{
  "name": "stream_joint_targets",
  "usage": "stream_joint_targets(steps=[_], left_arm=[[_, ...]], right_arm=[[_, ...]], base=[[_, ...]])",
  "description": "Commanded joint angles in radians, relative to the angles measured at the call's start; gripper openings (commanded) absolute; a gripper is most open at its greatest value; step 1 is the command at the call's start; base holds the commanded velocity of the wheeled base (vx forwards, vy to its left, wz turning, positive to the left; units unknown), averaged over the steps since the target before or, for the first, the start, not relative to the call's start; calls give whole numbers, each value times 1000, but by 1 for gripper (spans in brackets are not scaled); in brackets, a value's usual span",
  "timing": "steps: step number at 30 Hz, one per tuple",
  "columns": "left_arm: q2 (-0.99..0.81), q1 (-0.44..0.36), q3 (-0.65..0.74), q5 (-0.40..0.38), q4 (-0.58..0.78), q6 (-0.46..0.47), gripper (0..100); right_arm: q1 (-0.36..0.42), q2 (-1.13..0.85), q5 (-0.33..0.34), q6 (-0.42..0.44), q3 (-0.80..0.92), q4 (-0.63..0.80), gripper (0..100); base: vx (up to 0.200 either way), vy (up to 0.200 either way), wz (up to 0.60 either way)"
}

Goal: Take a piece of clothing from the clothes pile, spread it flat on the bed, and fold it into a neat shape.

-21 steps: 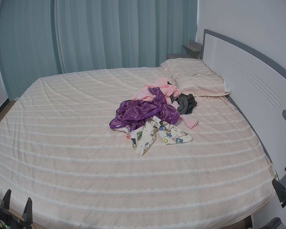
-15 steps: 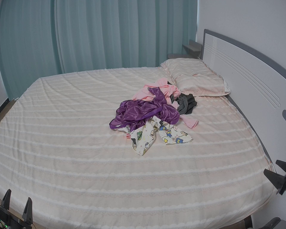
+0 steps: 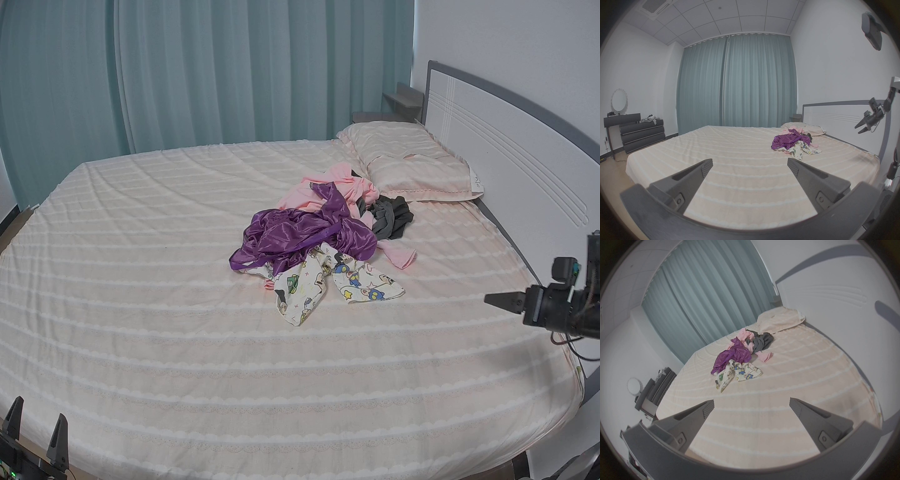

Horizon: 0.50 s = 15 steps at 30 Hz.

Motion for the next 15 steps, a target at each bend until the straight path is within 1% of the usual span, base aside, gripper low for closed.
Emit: stream_joint_targets(steps=[1, 3, 4, 8, 10, 11, 15], left_arm=[[-16, 0, 18, 1, 0, 1, 100], [-16, 0, 18, 1, 0, 1, 100], [-16, 0, 18, 1, 0, 1, 100], [-16, 0, 18, 1, 0, 1, 100], [-16, 0, 18, 1, 0, 1, 100], [-16, 0, 18, 1, 0, 1, 100], [-16, 0, 18, 1, 0, 1, 100]], right_arm=[[17, 472, -19, 117, -244, -145, 100], [32, 531, -20, 145, -308, -145, 100], [34, 534, -20, 148, -313, -145, 100], [68, 681, -23, 211, -471, -147, 100], [71, 699, -27, 215, -489, -147, 100], [83, 761, -56, 234, -552, -147, 100], [95, 871, -76, 238, -659, -145, 100]], base=[[0, 0, 0], [0, 0, 0], [0, 0, 0], [0, 0, 0], [0, 0, 0], [0, 0, 0], [0, 0, 0]])
